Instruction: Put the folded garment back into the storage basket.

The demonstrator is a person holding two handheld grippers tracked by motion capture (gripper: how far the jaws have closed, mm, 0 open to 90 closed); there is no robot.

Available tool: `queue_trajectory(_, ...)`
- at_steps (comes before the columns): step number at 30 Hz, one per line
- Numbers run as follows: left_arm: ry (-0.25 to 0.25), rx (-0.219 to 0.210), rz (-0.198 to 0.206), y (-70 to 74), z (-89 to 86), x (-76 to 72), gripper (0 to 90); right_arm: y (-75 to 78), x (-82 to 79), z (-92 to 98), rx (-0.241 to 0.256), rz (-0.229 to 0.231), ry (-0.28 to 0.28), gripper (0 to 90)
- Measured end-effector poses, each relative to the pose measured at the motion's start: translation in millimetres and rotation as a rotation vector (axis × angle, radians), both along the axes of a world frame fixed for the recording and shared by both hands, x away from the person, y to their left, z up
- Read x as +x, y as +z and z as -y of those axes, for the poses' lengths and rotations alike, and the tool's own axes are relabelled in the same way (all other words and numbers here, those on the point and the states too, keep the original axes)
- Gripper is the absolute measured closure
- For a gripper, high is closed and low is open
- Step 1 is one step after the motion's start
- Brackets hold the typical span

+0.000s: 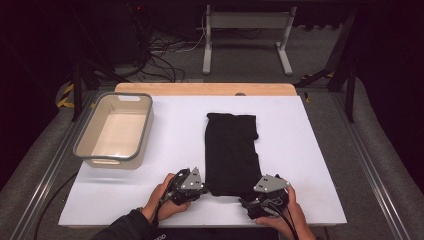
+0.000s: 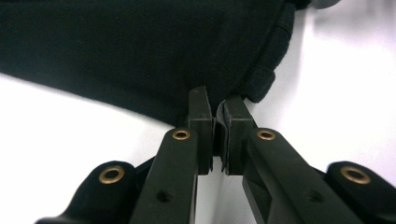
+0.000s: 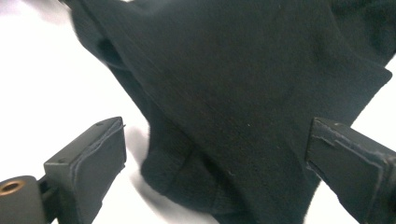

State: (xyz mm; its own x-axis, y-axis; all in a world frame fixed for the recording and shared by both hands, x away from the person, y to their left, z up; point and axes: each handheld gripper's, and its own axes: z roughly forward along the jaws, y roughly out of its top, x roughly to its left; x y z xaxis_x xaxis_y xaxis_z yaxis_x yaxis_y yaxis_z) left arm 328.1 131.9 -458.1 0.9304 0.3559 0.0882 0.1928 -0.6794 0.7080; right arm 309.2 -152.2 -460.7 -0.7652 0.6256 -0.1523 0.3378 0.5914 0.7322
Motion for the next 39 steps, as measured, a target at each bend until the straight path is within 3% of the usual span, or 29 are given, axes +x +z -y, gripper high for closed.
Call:
queue_trajectory(2,-0.007,0.002,0.004,0.0,0.1,-1.1,86.1,-2.1,2.7,-0.4,-0.023,0.008,-0.022,6.2)
queue_trajectory(9,-0.01,0.025,0.025,3.7,-3.1,-6.7,86.3,-2.8,18.8,6.2,0.004,-0.028,-0.09,7.0)
queue_trajectory(11,-0.007,0.03,0.028,4.3,-4.2,-7.8,86.3,-2.8,19.8,6.1,0.004,-0.034,-0.084,7.9)
queue_trajectory(14,-0.004,0.033,0.034,5.1,-7.6,-10.5,86.3,-2.5,23.1,8.3,0.036,-0.087,-0.052,16.3)
queue_trajectory(18,-0.017,0.047,0.041,1.8,-6.0,-10.5,86.3,-2.3,23.4,5.6,0.039,-0.082,-0.033,20.0)
queue_trajectory(22,-0.024,0.034,0.035,0.2,-7.0,-9.1,86.2,-2.2,25.8,4.4,0.044,-0.089,-0.023,21.2)
queue_trajectory(27,-0.032,0.012,0.021,-1.6,-9.2,-5.8,86.1,-1.6,28.0,0.0,0.05,-0.074,-0.021,31.2)
queue_trajectory(28,-0.029,0.01,0.022,-2.0,-8.4,-6.2,86.1,-1.3,28.1,-0.7,0.055,-0.064,-0.015,43.1)
queue_trajectory(35,-0.029,0.003,0.018,-2.4,-8.1,-5.3,86.1,-1.2,25.7,-4.4,0.05,-0.042,0.008,57.5)
queue_trajectory(36,-0.029,-0.001,0.019,-2.7,-7.9,-5.2,86.0,-1.3,25.6,-5.0,0.053,-0.034,-0.002,63.4)
queue_trajectory(39,-0.028,-0.001,0.018,-2.8,-7.7,-5.4,86.0,-1.3,25.4,-5.9,0.048,-0.024,-0.009,66.8)
